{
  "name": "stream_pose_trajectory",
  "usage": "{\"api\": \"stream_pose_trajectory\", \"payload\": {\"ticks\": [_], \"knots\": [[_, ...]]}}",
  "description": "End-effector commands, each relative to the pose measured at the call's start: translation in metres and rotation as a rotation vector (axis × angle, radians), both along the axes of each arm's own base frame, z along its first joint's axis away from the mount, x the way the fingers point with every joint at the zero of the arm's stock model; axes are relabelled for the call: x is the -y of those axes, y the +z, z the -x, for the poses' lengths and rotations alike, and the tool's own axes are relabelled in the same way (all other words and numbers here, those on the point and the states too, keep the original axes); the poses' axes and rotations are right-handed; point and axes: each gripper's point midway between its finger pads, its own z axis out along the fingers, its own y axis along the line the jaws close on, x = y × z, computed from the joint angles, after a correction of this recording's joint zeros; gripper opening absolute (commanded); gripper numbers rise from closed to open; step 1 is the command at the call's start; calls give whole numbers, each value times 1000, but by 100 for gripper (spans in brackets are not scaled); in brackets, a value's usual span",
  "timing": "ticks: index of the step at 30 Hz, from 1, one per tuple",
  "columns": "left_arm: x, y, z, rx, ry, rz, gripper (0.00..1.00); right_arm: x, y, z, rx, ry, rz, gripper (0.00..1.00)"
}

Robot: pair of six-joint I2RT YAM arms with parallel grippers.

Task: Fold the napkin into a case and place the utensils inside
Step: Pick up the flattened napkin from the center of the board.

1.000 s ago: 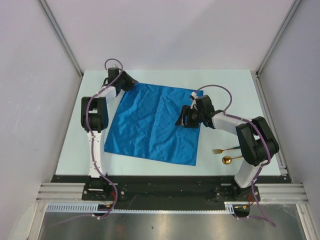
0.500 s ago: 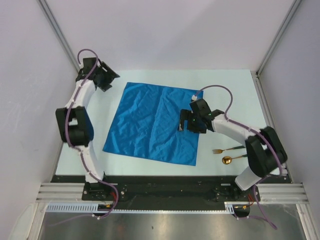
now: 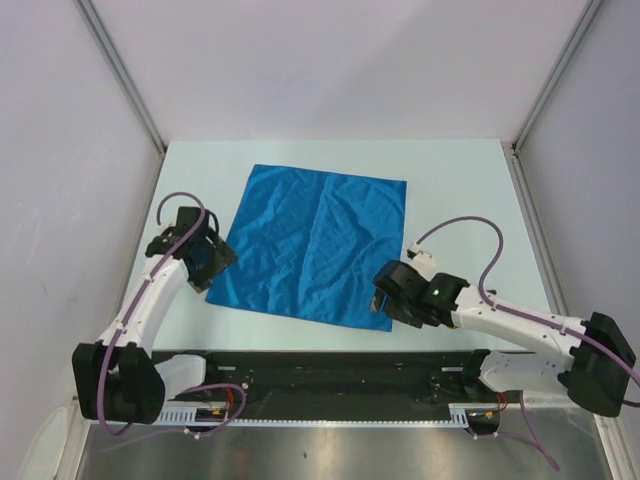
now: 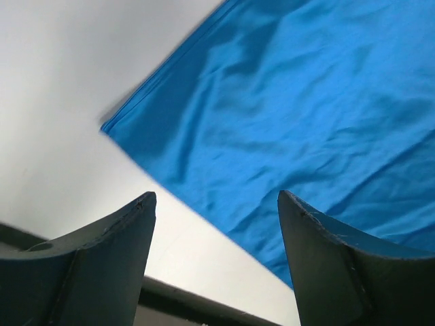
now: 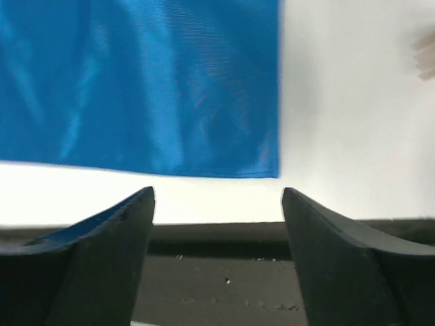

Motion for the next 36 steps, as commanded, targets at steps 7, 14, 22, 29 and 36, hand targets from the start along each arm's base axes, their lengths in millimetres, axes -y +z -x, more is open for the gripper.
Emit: {"api": "stream_pose_trajectory", "payload": {"ticks": [7, 14, 22, 29, 36], "knots": [[-13, 15, 24, 18, 79, -31, 83, 14, -37, 6, -46, -204, 134, 61], [-13, 8, 29, 9, 90, -1, 86, 12, -51, 3, -67, -243, 167, 58], [-18, 10, 31, 14, 107, -8, 86, 2, -67, 5, -120, -264, 179, 54], [-33, 22, 34, 45, 155, -82, 86, 3, -91, 15, -223, -299, 210, 47], [-30, 4, 40, -47, 124, -78, 87, 9, -97, 12, -213, -338, 203, 1]]}}
